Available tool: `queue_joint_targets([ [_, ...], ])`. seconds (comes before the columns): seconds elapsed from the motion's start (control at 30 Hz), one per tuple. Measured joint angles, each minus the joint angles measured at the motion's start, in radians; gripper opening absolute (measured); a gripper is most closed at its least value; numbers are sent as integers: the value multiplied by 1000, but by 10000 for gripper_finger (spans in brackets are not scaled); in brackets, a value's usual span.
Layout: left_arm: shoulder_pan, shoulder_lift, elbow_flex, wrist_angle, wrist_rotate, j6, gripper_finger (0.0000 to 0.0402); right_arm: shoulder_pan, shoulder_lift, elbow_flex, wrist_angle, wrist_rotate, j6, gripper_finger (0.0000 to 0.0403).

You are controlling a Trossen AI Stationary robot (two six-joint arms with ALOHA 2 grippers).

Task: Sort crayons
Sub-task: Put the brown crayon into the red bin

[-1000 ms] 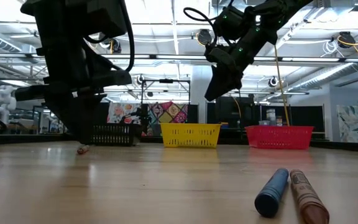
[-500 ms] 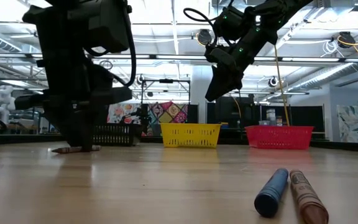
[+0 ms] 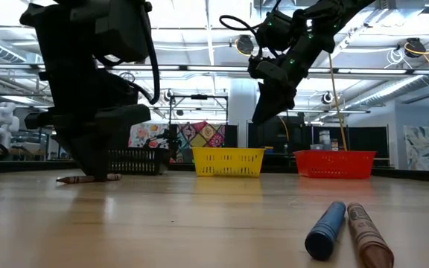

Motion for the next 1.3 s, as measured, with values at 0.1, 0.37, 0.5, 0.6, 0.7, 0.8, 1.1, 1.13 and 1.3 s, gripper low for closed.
queue_joint_targets([
  [0.1,0,0,0,7,6,23,8,0,0,0,-7,-32,0,98],
  [0.37,0,-23,30,-4,4,103,8,4,0,0,14,-211,0,98],
  [0.5,-3,-62,30,-3,14,113,8,7,0,0,14,-234,0,98],
  [0.6,-7,-82,32,0,3,130,8,11,0,0,16,-314,0,98],
  [0.7,-8,-88,32,0,-9,130,8,19,0,0,17,-409,0,98],
  [0.8,-9,-90,32,12,-24,153,8,38,0,0,18,-505,-5,98],
  [1.1,18,-116,34,165,-86,298,8,166,0,0,46,-711,-33,98],
  [1.13,22,-126,34,181,-100,316,8,185,0,0,44,-725,-33,98],
  [1.3,41,-162,35,300,-135,455,8,284,0,0,40,-728,-29,98],
])
